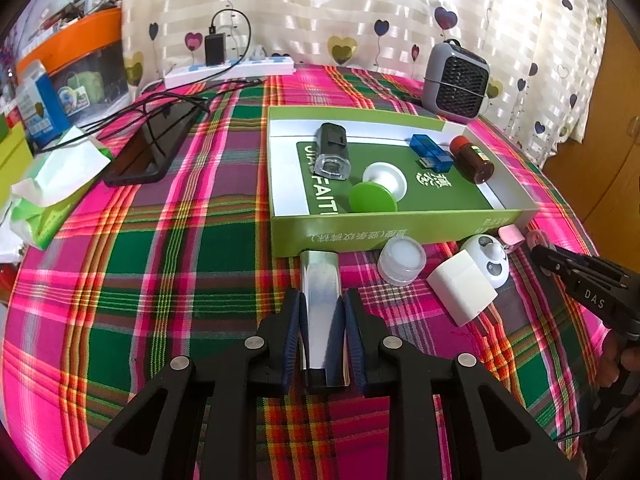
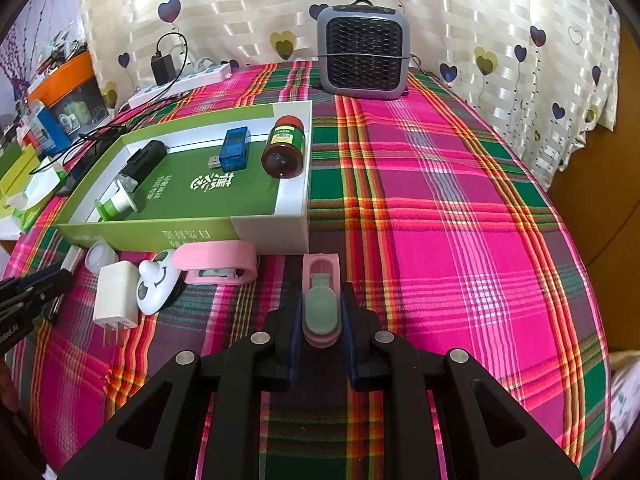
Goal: Organize rigid objects
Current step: 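Carry the silver bar and pink clip over the white box with both tools, then open the right tool to drop the pink clip in the box while the left tool releases the silver bar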
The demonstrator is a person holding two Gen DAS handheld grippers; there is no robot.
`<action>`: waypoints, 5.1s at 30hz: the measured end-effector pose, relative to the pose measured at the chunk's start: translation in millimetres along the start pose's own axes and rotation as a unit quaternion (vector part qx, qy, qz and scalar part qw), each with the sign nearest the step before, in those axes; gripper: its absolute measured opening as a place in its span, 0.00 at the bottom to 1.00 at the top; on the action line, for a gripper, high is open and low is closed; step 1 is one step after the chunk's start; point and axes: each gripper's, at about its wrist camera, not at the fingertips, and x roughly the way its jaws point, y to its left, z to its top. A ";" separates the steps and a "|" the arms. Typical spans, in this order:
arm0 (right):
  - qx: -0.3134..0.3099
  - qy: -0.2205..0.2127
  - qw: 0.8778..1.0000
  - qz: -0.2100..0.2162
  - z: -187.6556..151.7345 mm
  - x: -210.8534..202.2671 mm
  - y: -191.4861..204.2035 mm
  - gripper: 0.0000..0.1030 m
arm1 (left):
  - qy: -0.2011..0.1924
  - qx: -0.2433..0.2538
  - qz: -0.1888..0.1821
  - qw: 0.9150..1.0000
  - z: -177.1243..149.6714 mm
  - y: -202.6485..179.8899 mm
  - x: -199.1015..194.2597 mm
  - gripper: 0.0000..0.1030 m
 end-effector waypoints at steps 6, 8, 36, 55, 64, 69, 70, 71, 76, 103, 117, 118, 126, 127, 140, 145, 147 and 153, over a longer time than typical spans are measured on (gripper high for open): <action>0.002 -0.002 1.000 0.002 -1.1 -2.1 1.6 0.18 | 0.000 0.000 -0.001 1.000 -0.5 0.0 -1.5 0.21; 0.003 -0.003 1.000 0.004 -1.4 -3.0 2.1 0.18 | -0.001 0.000 -0.001 1.000 -0.7 0.3 -2.0 0.21; -0.003 -0.053 0.998 0.042 23.0 -38.1 17.8 0.18 | -0.041 0.012 -0.015 0.999 20.0 -5.3 -36.3 0.21; -0.023 -0.043 0.994 0.096 71.2 -14.5 52.1 0.18 | -0.031 0.010 -0.027 0.999 54.5 -1.7 -10.5 0.21; -0.038 -0.013 0.991 0.128 91.9 11.8 75.5 0.18 | -0.019 0.004 -0.034 0.999 66.3 -0.2 10.5 0.21; -0.038 0.011 0.989 0.144 101.0 32.4 86.4 0.18 | -0.015 0.000 -0.036 0.999 70.2 0.9 20.4 0.21; -0.037 0.016 0.988 0.148 102.7 36.2 88.0 0.18 | -0.013 0.000 -0.035 0.999 71.3 1.4 22.6 0.21; -0.035 0.021 0.988 0.150 104.9 40.5 89.5 0.18 | -0.012 0.000 -0.035 0.999 71.9 1.5 24.3 0.21; -0.031 0.034 0.987 0.154 111.8 54.9 94.6 0.18 | -0.009 0.002 -0.040 0.999 74.2 2.0 32.0 0.21; -0.041 0.069 0.987 0.139 119.7 94.8 118.5 0.18 | 0.002 -0.013 -0.058 0.998 82.2 10.9 48.4 0.21; -0.027 0.070 0.986 0.149 121.2 97.0 119.4 0.18 | 0.003 -0.008 -0.048 0.999 83.6 10.2 50.3 0.21; -0.027 0.070 0.986 0.151 121.1 97.1 120.0 0.19 | 0.003 -0.008 -0.048 0.999 83.6 9.8 49.4 0.21; -0.022 0.071 0.984 0.159 120.8 97.0 119.4 0.20 | 0.000 -0.004 -0.042 0.999 81.8 8.7 46.1 0.27; -0.022 0.072 0.984 0.158 120.7 96.8 119.1 0.21 | 0.000 -0.005 -0.043 0.999 81.5 8.7 46.1 0.27; -0.009 0.065 0.985 0.157 121.0 90.8 114.5 0.37 | 0.002 -0.004 -0.042 0.999 81.3 7.9 45.9 0.28; -0.008 0.061 0.986 0.157 120.0 86.8 114.7 0.39 | -0.003 -0.003 -0.040 0.999 78.4 7.8 40.2 0.29; -0.007 0.060 0.986 0.158 119.4 85.3 114.2 0.39 | -0.003 -0.003 -0.039 0.999 77.9 7.8 38.6 0.30; -0.008 0.051 0.987 0.155 115.4 75.6 112.0 0.39 | -0.008 -0.002 -0.032 0.999 74.3 6.1 30.6 0.32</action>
